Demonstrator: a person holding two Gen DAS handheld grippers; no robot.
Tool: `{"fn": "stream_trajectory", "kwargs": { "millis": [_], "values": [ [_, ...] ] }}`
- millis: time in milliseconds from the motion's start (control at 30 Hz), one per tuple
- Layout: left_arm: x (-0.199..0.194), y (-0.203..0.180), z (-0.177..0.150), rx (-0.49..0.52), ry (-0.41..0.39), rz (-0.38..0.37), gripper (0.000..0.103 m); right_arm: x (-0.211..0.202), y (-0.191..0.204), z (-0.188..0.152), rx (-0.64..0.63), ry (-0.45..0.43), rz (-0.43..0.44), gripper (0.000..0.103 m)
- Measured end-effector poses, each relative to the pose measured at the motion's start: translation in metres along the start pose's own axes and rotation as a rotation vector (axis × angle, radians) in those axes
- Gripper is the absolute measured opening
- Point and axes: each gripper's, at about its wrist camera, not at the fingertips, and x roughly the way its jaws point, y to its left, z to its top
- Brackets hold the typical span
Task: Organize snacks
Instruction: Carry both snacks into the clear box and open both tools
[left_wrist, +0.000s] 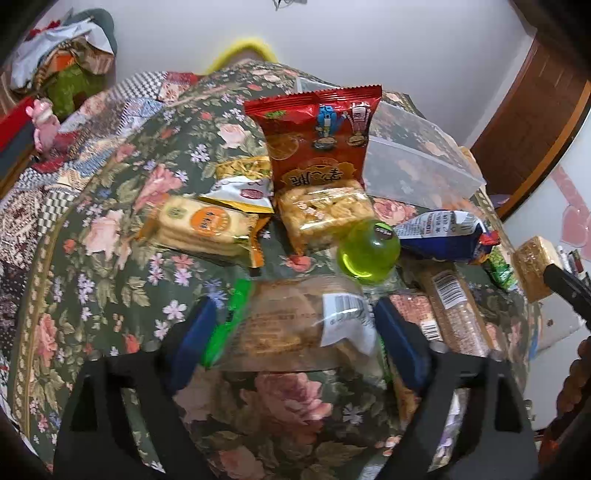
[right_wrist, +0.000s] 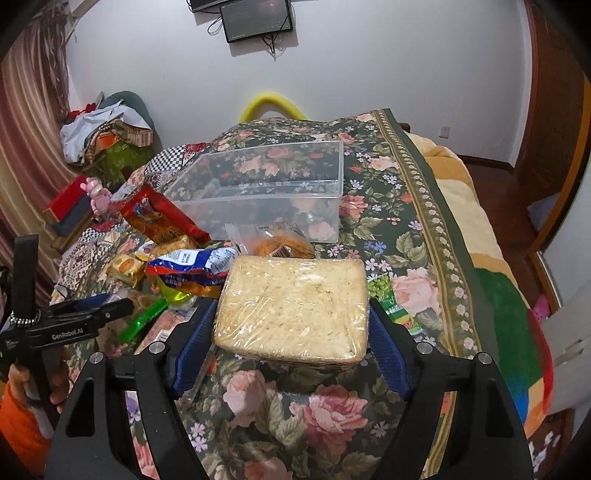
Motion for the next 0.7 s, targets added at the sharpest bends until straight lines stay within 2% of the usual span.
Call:
{"fn": "stream_trajectory", "kwargs": {
  "millis": [133,233,300,367,467,567,700],
  "values": [
    [0.018,0.001,-0.002,-0.001,0.065,-0.017,0.096,-0.001,-0.003,-0.002,0.012,0.004,0.001,0.076],
    [0.031,0.0,-0.004,-0.013,0.086,-0.028,0.096,-0.003,-0.004,-0.003,0.015,0.002,0.003,0.076],
    [0.034,-0.001,-0.005,-0.017,0.067,-0.026,0.094,-0.004,-0.004,-0.004,0.013,0.001,0.003,0.076],
    [0.03,-0.001,-0.006,-0.01,0.037,-0.024,0.078,-0.005,-0.004,-0.004,0.013,0.001,0.002,0.076],
    [0.024,-0.001,-0.004,-0.003,0.022,-0.035,0.072,-0.005,-0.004,-0.004,0.015,-0.002,0.002,0.076],
    [0.014,-0.002,0.001,0.014,0.005,-0.04,0.068,-0.005,-0.004,0.0,0.013,-0.012,0.001,0.076],
    [-0.012,-0.012,0.011,0.05,-0.06,-0.034,0.068,-0.005,-0.002,0.009,0.011,-0.03,0.012,0.076]
  ]
}}
